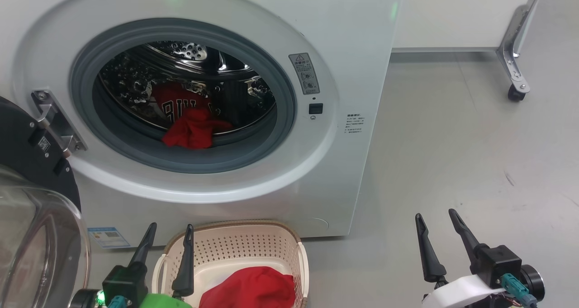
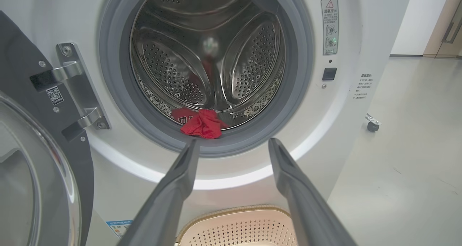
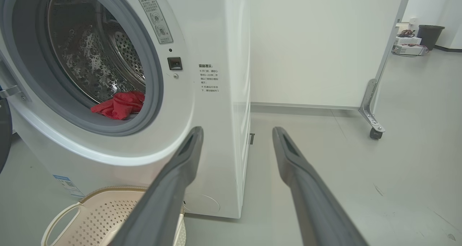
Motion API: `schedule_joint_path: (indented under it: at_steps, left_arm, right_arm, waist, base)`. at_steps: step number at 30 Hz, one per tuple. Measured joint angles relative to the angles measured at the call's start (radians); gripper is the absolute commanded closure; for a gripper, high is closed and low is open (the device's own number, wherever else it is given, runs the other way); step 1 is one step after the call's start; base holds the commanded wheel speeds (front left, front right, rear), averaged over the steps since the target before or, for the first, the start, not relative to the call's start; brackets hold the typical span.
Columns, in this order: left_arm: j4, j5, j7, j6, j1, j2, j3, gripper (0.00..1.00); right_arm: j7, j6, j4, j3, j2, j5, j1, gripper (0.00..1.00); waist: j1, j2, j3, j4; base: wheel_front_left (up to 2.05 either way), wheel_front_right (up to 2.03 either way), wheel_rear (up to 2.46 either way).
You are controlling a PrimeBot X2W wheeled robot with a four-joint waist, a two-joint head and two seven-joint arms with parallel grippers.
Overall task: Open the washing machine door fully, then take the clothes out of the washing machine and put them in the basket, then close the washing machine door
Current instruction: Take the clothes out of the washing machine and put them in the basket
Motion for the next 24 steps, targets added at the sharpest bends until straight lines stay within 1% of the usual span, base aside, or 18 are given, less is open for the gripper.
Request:
schedule_joint_path:
  at_steps: [2,24]
  left_arm:
    - [-0.012,0.0,0.002,0.006,0.007,0.0,0.0,0.0]
    - [-0.101,0.001,0.036,0.02,0.037,0.007,0.005,0.0]
  right_arm:
    - [0.001,0.0,-0.004,0.0,0.0,0.0,0.002,0.0]
    - [0.01,-0.001,-0.029,0.004,-0.003,0.0,0.003,0.0]
  waist:
    - [0.0,0.0,0.002,0.001]
    - [0.0,0.0,0.047,-0.001]
  base:
    - [0.0,0.0,0.0]
    - [0.0,0.0,0.0]
